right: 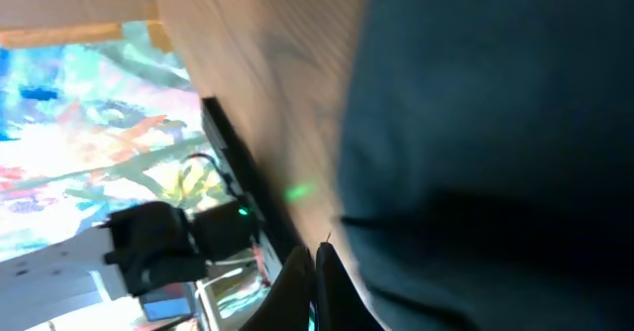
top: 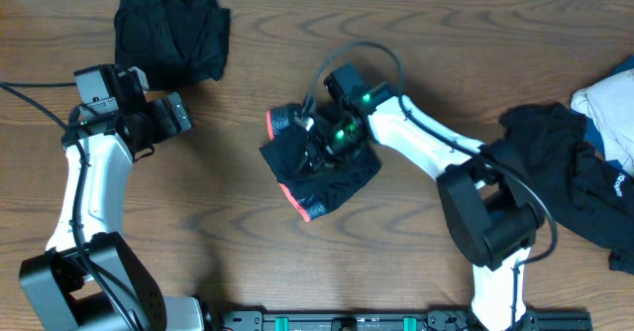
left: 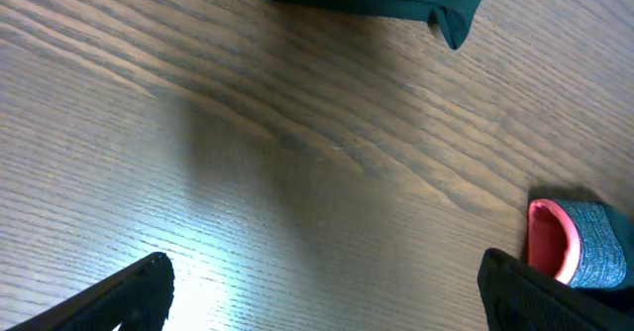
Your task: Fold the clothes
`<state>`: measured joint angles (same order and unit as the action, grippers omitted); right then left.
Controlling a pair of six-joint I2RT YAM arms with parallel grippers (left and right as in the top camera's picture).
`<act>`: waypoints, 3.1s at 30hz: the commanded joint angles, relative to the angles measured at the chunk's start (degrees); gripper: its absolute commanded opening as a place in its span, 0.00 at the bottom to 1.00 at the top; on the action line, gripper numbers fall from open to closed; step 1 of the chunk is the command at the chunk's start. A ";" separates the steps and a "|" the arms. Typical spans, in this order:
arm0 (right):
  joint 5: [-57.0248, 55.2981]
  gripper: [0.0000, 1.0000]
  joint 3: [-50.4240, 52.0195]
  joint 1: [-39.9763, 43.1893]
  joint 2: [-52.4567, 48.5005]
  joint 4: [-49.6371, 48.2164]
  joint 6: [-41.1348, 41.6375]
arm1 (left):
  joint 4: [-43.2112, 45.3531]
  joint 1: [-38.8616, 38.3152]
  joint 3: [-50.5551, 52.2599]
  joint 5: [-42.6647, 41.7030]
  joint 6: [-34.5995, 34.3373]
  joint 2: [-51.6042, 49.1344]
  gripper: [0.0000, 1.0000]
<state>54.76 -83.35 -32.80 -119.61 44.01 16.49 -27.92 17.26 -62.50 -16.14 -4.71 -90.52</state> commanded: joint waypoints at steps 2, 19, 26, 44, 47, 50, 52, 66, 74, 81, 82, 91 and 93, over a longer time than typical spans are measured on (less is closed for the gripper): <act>0.17 0.03 4.72 0.17 -4.20 -1.42 -0.20 | -0.13 0.26 -1.16 0.28 -0.48 0.83 0.98; 1.42 0.03 0.70 1.03 1.90 -4.24 0.20 | -0.28 0.26 -1.16 0.28 -0.48 0.83 0.98; 0.35 0.13 -3.17 0.94 4.57 -11.74 0.15 | -0.28 0.26 -1.16 0.28 -0.50 0.83 0.98; 1.01 0.06 -3.06 -1.03 -15.04 -12.92 -0.76 | -0.31 0.26 -1.16 0.28 -0.48 0.83 0.98; 0.85 0.06 -3.52 -0.83 -13.66 -13.00 -0.72 | -0.33 0.26 -1.16 0.28 -0.48 0.83 0.98; -0.07 0.06 -3.93 -0.24 -8.61 -12.66 -0.74 | -0.37 0.26 -1.16 0.28 -0.48 0.83 0.98; -0.70 0.06 -3.93 -0.02 -4.90 -11.28 -0.96 | -0.35 0.26 -1.16 0.28 -0.48 0.83 0.98; -4.42 0.12 -0.68 -0.87 5.60 1.25 -1.53 | -0.35 0.26 -1.16 0.28 -0.48 0.83 0.98; -1.25 0.20 12.96 -0.57 2.84 -11.78 6.78 | -0.35 0.24 -1.16 0.28 -0.50 0.83 0.98; -0.15 0.20 19.39 1.55 0.44 -20.20 11.65 | -0.35 0.24 -1.16 0.28 -0.50 0.83 0.98; 0.07 0.20 19.23 1.77 0.61 -20.98 11.10 | -0.35 0.24 -1.16 0.28 -0.50 0.83 0.98; 1.25 0.71 13.66 2.21 8.07 -20.50 6.10 | -3.26 0.24 -1.16 -5.86 -0.24 0.83 0.98; 1.16 0.81 12.41 2.29 10.34 -19.80 5.49 | -4.61 0.24 -1.16 -10.93 0.04 0.83 0.98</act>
<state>55.53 -67.90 -31.86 -114.26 24.10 24.40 -31.40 17.26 -62.50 -19.75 -4.69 -90.52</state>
